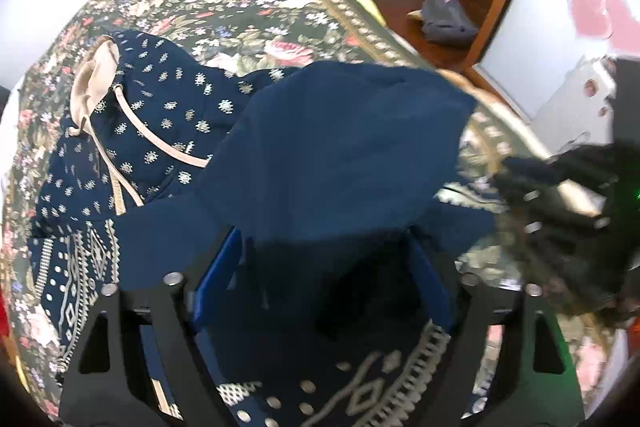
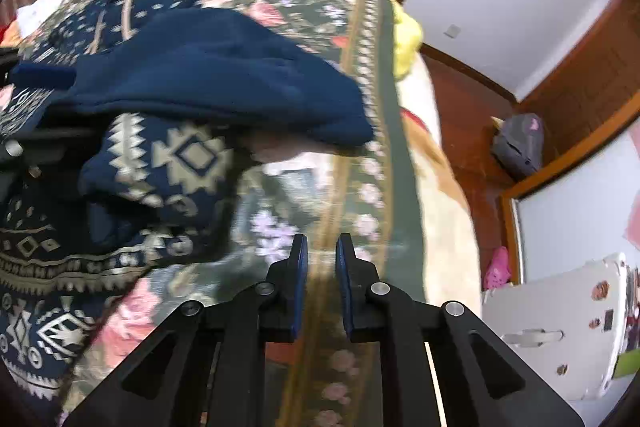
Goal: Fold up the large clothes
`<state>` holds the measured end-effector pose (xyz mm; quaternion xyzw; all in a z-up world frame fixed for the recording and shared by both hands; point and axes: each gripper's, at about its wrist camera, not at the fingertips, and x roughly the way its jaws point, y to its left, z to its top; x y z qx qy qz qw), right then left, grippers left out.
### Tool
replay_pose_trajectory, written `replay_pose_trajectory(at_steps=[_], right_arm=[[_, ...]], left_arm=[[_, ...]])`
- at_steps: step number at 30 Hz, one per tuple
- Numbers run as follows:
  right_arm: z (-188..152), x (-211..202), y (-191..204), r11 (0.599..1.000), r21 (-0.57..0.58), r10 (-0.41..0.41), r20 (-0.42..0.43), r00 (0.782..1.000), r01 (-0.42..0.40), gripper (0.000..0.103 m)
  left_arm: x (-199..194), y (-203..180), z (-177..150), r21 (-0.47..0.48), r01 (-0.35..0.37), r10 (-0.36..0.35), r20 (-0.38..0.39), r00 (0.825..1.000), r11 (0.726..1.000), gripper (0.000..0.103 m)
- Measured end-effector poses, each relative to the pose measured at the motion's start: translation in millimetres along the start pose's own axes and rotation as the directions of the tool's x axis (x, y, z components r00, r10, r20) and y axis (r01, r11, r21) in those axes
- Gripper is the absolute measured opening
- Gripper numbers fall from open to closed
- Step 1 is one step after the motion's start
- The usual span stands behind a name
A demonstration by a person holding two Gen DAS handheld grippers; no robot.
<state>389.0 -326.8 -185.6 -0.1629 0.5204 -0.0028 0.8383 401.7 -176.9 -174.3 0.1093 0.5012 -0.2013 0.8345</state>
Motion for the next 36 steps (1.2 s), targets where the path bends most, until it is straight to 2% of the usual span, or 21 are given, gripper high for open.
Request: replay_pose_trajectory(at_steps=[2, 3, 4, 6, 9, 12, 13, 16, 17, 19, 21, 24, 26, 30, 33, 36], right_arm=[[-4.0, -0.2, -4.1, 0.998, 0.02, -0.054, 0.009, 0.998, 0.054, 0.044], [-7.1, -2.5, -5.3, 0.994, 0.022, -0.106, 0.024, 0.994, 0.105, 0.072], [-10.0, -1.7, -10.8, 0.992, 0.028, -0.123, 0.042, 0.992, 0.122, 0.082], [-14.4, 0.3, -23.7, 0.996, 0.081, -0.048, 0.032, 0.998, 0.045, 0.082], [-16.5, -4.3, -39.0, 0.989, 0.145, 0.021, 0.022, 1.0, -0.024, 0.082], [-10.2, -25.3, -42.2, 0.976, 0.185, 0.101, 0.089, 0.991, -0.116, 0.082], [-4.6, -35.1, -42.5, 0.962, 0.206, 0.158, 0.125, 0.979, -0.181, 0.082], [7.8, -48.3, -35.1, 0.915, 0.24, 0.292, 0.164, 0.942, -0.325, 0.082], [12.2, -49.2, -27.7, 0.898, 0.243, 0.337, 0.159, 0.928, -0.367, 0.082], [21.1, -43.9, -5.4, 0.886, 0.228, 0.383, 0.128, 0.915, -0.403, 0.082], [31.7, -32.8, 19.3, 0.902, 0.188, 0.376, 0.103, 0.921, -0.389, 0.082], [32.8, -12.3, 47.5, 0.956, 0.112, 0.265, 0.053, 0.963, -0.27, 0.082], [26.9, -8.0, 45.8, 0.959, 0.115, 0.254, 0.063, 0.965, -0.26, 0.086], [24.3, -8.3, 35.0, 0.956, 0.129, 0.258, 0.053, 0.965, -0.263, 0.089], [22.5, -10.7, 35.2, 0.96, 0.122, 0.248, 0.049, 0.968, -0.252, 0.09], [26.9, -6.6, 38.2, 0.962, 0.127, 0.239, 0.045, 0.97, -0.243, 0.09]], left_arm=[[8.3, 1.6, 2.0, 0.002, -0.051, 0.051, -0.006, 0.999, 0.999, 0.062], [10.3, 3.0, 3.2, -0.002, -0.068, 0.068, -0.004, 0.998, 0.998, 0.049], [10.8, 4.9, 3.9, -0.008, -0.081, 0.081, -0.001, 0.997, 0.997, 0.032], [8.4, 15.4, 7.2, -0.057, -0.085, 0.086, 0.016, 0.996, 0.995, 0.016], [-6.7, 33.5, 7.2, -0.126, -0.054, 0.063, 0.071, 0.995, 0.991, 0.013], [-23.3, 52.3, 3.8, -0.157, -0.064, 0.08, 0.098, 0.992, 0.985, 0.013], [-27.2, 57.5, 2.5, -0.165, -0.069, 0.087, 0.103, 0.991, 0.984, 0.013], [-35.9, 77.0, -5.2, -0.213, -0.061, 0.085, 0.103, 0.991, 0.975, 0.013], [-36.9, 84.3, -8.7, -0.237, -0.05, 0.075, 0.097, 0.992, 0.97, 0.013], [-34.3, 100.6, -17.7, -0.295, -0.03, 0.054, 0.075, 0.996, 0.955, 0.013], [-29.9, 109.3, -27.0, -0.329, -0.018, 0.037, 0.052, 0.998, 0.944, 0.013], [-25.3, 126.9, -39.0, -0.377, -0.022, 0.037, 0.033, 0.999, 0.926, 0.013], [-27.6, 142.4, -45.2, -0.419, 0.005, 0.018, 0.051, 0.999, 0.908, 0.015], [-34.2, 190.3, -62.6, -0.559, 0.076, -0.023, 0.101, 0.995, 0.826, 0.041], [-34.2, 209.8, -75.9, -0.59, 0.094, -0.038, 0.106, 0.994, 0.802, 0.043], [-33.6, 218.5, -92.8, -0.609, 0.099, -0.049, 0.098, 0.994, 0.787, 0.052]])
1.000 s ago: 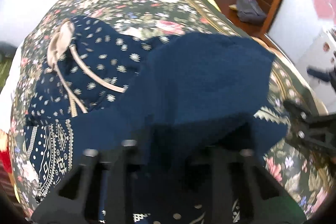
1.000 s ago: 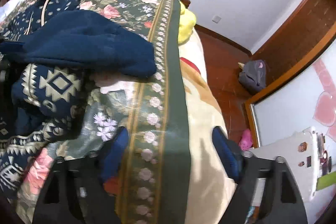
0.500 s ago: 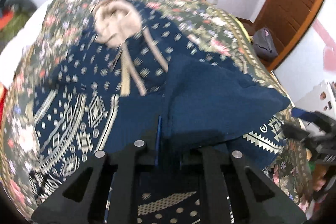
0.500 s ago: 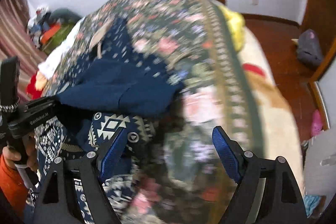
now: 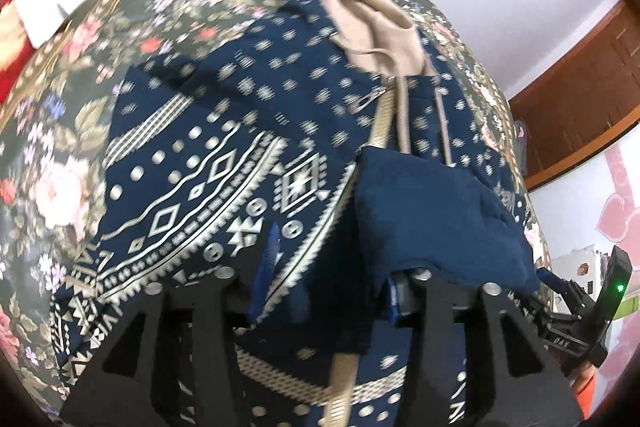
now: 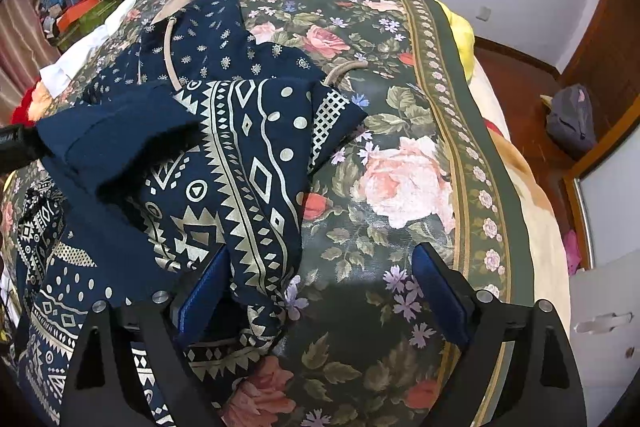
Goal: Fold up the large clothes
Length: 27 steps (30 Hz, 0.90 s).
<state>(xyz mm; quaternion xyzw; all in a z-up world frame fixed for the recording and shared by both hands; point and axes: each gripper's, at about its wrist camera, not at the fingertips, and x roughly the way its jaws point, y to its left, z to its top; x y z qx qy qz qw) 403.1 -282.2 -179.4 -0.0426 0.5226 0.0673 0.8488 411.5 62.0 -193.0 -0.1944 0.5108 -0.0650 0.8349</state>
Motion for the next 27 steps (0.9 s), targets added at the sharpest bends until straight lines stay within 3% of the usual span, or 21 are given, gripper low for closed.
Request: replay_pose_trajectory(at_steps=[7, 10, 13, 15, 19, 22, 26, 27], right_arm=[[-1.5, 0.1, 0.8, 1.0, 0.002, 0.003, -0.002, 1.0, -0.003, 0.091], [-0.9, -0.2, 0.3, 1.0, 0.005, 0.002, -0.003, 1.0, -0.002, 0.091], [0.4, -2.8, -1.0, 1.0, 0.01, 0.012, -0.01, 1.0, -0.011, 0.091], [2.3, -7.3, -1.5, 1.0, 0.013, 0.021, -0.008, 1.0, -0.021, 0.091], [7.3, -27.8, 0.3, 1.0, -0.001, 0.029, 0.04, 0.999, -0.029, 0.091], [11.1, -44.7, 1.2, 0.999, -0.004, 0.054, 0.076, 0.996, -0.054, 0.091], [14.7, -63.5, 1.2, 0.995, -0.001, 0.095, 0.106, 0.99, -0.095, 0.091], [15.2, -66.0, 1.7, 0.995, -0.002, 0.098, 0.109, 0.989, -0.099, 0.091]], left_arm=[[15.7, 31.8, -24.1, 0.006, -0.055, 0.055, -0.084, 0.995, 0.998, 0.065], [13.2, 15.9, -37.7, 0.109, -0.09, 0.101, -0.097, 0.99, 0.99, 0.066], [0.6, -23.5, -50.5, 0.321, -0.191, 0.219, -0.053, 0.974, 0.928, 0.066], [-9.1, -45.2, -55.9, 0.404, -0.185, 0.217, -0.035, 0.976, 0.896, 0.066], [-24.1, -90.2, -61.2, 0.491, -0.135, 0.152, 0.006, 0.988, 0.861, 0.073], [-11.1, -119.5, -61.6, 0.551, -0.126, 0.136, 0.023, 0.99, 0.825, 0.081], [33.7, -145.1, -65.8, 0.612, -0.208, 0.241, 0.028, 0.97, 0.763, 0.079], [38.8, -146.6, -62.9, 0.608, -0.22, 0.25, 0.037, 0.968, 0.763, 0.073]])
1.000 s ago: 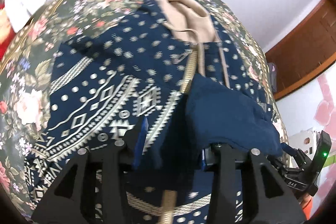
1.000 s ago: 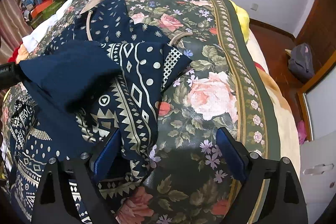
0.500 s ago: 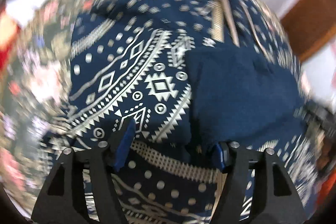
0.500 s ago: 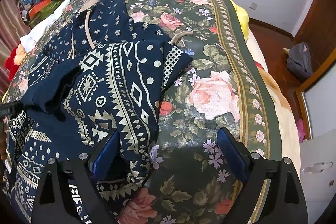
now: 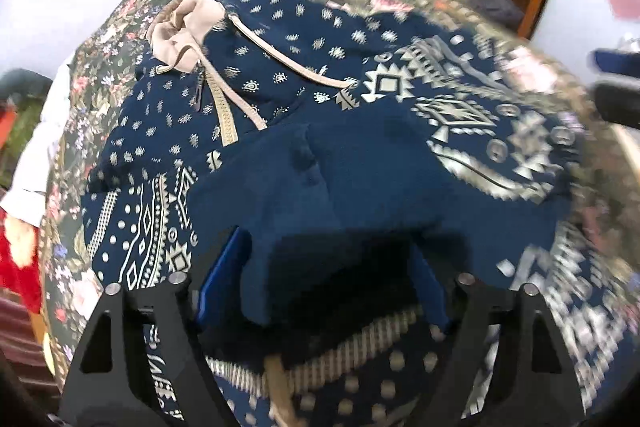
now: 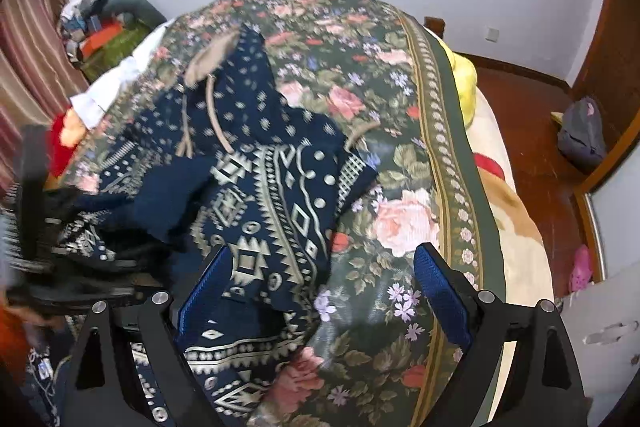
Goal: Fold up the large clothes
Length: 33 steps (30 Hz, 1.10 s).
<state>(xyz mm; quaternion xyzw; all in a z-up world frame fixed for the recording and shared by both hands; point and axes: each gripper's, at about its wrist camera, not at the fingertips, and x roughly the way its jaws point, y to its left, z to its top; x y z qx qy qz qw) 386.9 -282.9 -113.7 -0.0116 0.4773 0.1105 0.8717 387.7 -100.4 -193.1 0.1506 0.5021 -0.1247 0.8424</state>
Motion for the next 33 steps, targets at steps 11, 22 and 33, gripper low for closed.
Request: replay_pose_trajectory(at_steps=[11, 22, 33], right_arm=[[10.5, 44.0, 20.6, 1.0, -0.024, -0.019, -0.058, 0.998, 0.017, 0.091], [1.2, 79.5, 22.5, 0.999, -0.022, -0.04, -0.142, 0.989, 0.037, 0.091], [-3.4, 81.6, 35.1, 0.991, -0.097, -0.101, -0.128, 0.987, 0.089, 0.096]], left_arm=[[-52.2, 85.1, 2.9, -0.279, 0.041, 0.019, 0.206, 0.978, 0.959, 0.014], [-39.5, 217.8, -73.5, -0.524, -0.023, 0.104, 0.126, 0.987, 0.851, 0.016], [-10.7, 228.5, -133.7, -0.562, 0.001, 0.007, 0.012, 1.0, 0.827, 0.052]])
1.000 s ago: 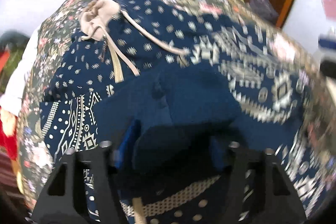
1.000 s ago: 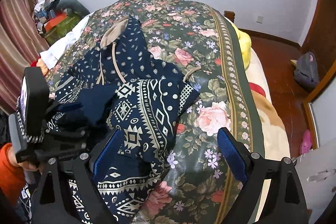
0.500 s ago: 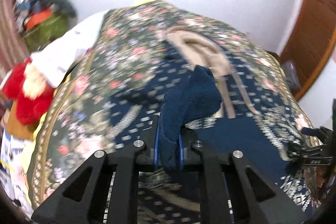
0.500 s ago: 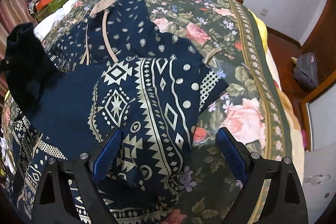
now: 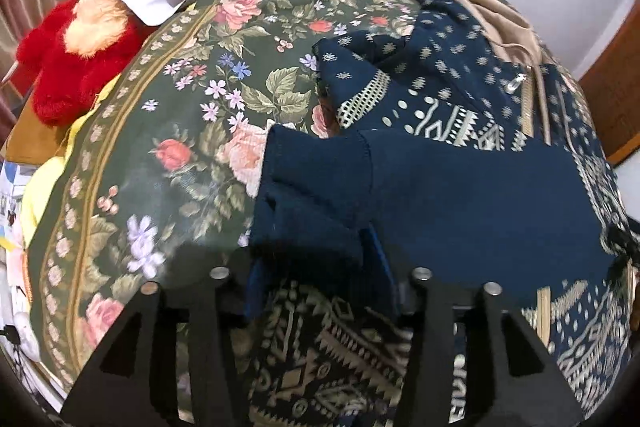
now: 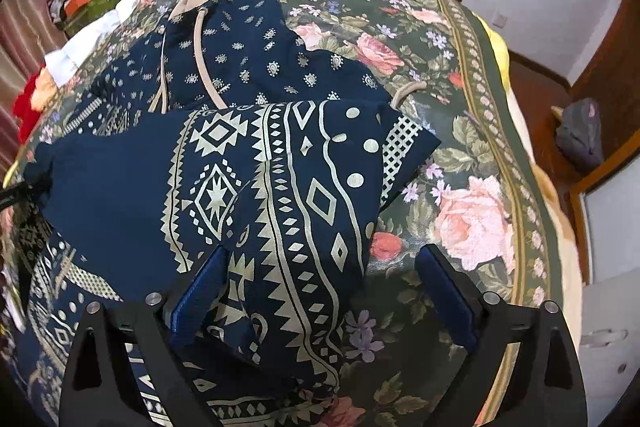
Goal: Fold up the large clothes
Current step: 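Press the folded sleeves flat on the hoodie with the left gripper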
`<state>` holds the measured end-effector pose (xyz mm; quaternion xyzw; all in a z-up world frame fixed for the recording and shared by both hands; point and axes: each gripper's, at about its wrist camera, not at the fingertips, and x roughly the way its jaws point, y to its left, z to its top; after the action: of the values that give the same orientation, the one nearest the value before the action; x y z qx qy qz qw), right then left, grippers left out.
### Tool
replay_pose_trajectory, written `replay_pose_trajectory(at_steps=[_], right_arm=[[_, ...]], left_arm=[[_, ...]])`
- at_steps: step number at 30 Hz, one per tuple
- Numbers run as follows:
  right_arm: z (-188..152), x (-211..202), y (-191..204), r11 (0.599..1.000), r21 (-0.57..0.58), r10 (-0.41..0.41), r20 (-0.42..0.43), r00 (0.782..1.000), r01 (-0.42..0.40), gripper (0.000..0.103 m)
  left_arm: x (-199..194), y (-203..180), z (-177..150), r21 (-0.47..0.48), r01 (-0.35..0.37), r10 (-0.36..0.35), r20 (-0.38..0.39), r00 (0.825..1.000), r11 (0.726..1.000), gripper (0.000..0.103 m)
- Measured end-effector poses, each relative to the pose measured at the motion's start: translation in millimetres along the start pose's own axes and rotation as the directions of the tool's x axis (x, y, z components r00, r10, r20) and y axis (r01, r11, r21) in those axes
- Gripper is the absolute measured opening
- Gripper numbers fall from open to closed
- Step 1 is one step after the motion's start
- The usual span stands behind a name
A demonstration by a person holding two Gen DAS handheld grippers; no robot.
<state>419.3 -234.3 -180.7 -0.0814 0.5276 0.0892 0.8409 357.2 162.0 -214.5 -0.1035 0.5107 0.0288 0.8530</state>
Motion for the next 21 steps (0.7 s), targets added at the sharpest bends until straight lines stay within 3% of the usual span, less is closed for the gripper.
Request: replay_pose_trajectory(at_steps=[4, 9, 14, 18, 21], right_arm=[[0.4, -3.8, -8.7, 1.0, -0.02, 0.009, -0.005, 1.0, -0.009, 0.096], [-2.5, -5.1, -35.8, 0.998, 0.059, -0.008, -0.007, 1.0, 0.008, 0.099], [-5.5, -12.1, -49.0, 0.988, 0.148, 0.049, -0.034, 0.998, -0.044, 0.098], [-1.3, -39.3, -43.6, 0.985, 0.144, 0.084, 0.042, 0.996, -0.089, 0.098], [-0.7, -36.2, -30.2, 0.994, 0.089, 0.067, 0.024, 0.997, -0.069, 0.098]], left_arm=[[-28.9, 0.9, -5.3, 0.062, -0.021, 0.018, 0.041, 0.999, 0.998, 0.057], [-54.5, 2.3, -0.8, 0.101, -0.083, 0.071, 0.111, 0.991, 0.991, 0.067], [-29.2, -5.5, -3.5, 0.115, -0.096, 0.09, 0.056, 0.994, 0.989, 0.067], [2.0, -14.7, -11.0, 0.116, -0.121, 0.122, 0.0, 0.993, 0.986, 0.067], [8.3, -22.2, -15.1, 0.141, -0.166, 0.165, 0.018, 0.986, 0.976, 0.067]])
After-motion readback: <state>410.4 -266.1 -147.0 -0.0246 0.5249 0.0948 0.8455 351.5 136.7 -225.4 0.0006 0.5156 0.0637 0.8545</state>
